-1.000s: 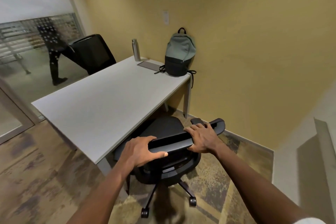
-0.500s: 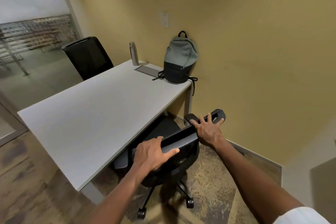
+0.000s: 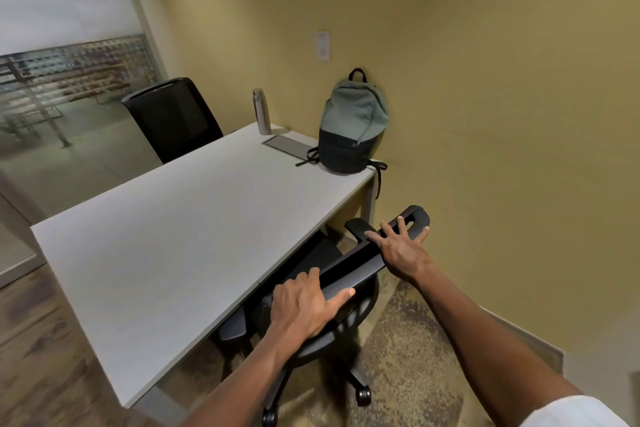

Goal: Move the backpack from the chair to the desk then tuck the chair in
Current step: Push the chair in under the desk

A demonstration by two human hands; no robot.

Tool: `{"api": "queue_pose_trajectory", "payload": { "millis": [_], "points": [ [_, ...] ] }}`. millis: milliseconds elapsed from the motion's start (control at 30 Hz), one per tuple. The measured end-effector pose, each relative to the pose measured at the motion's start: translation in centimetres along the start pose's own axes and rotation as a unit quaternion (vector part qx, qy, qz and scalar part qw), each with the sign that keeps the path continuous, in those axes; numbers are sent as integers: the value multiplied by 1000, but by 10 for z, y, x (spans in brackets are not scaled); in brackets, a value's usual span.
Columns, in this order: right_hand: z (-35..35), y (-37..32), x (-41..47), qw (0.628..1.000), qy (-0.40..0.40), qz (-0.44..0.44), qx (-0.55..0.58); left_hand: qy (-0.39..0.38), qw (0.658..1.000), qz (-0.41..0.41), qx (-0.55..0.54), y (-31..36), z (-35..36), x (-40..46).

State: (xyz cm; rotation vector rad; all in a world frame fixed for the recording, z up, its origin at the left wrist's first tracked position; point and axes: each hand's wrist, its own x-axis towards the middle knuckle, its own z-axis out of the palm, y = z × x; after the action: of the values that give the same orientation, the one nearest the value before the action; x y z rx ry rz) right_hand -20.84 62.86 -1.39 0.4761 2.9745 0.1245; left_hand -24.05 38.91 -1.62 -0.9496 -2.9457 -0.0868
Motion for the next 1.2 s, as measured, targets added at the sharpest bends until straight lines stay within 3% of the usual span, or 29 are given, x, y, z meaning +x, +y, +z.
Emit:
{"api": "queue_pose_trajectory", "payload": {
  "millis": [467, 1200],
  "points": [
    [-3, 25, 75, 996, 24, -81, -6, 26, 997, -76, 12, 18, 1, 47],
    [-10, 10, 165, 988, 46, -147, -17, 73, 987, -137, 30, 1, 12, 100]
  ]
}}
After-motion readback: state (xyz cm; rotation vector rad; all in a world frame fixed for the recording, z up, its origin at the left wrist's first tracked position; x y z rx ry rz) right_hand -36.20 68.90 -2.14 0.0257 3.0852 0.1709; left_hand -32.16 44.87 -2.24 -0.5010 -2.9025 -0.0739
